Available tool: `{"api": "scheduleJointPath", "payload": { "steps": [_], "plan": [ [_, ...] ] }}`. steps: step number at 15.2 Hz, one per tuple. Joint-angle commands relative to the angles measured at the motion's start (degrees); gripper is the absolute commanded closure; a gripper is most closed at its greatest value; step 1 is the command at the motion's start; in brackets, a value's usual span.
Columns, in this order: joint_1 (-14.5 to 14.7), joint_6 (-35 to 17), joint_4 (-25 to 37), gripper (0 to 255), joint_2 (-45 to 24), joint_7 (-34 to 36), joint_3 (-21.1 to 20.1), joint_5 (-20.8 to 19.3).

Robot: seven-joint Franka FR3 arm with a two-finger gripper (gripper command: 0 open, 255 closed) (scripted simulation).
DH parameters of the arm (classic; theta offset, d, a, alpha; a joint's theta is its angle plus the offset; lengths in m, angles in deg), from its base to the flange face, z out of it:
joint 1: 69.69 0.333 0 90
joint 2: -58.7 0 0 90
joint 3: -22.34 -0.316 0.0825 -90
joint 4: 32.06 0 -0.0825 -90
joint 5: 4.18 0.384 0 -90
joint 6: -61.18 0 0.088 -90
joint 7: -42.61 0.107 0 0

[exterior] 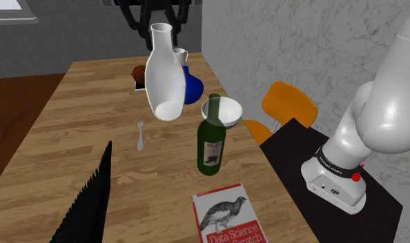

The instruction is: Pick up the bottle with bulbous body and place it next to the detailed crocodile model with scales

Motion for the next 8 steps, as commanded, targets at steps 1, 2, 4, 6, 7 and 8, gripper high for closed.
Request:
{"api": "scheduleJointPath", "payload": {
  "steps": [1,2,4,6,7,8],
  "plan": [
    [0.82,-1.08,-3.63,255,2.85,2.05,-0.89,1.19],
    [1.24,-1.42,-4.97,255,3.98,2.97,-1.31,1.68],
    [2.15,-1.98,-7.34,255,6.04,4.88,-2.21,2.63],
    [3.13,-2.43,-9.35,255,7.86,6.88,-3.16,3.51],
    [3.65,-2.61,-10.22,255,8.68,7.91,-3.66,3.93],
    [4.19,-2.78,-11.01,255,9.43,8.97,-4.17,4.33]
  ]
}}
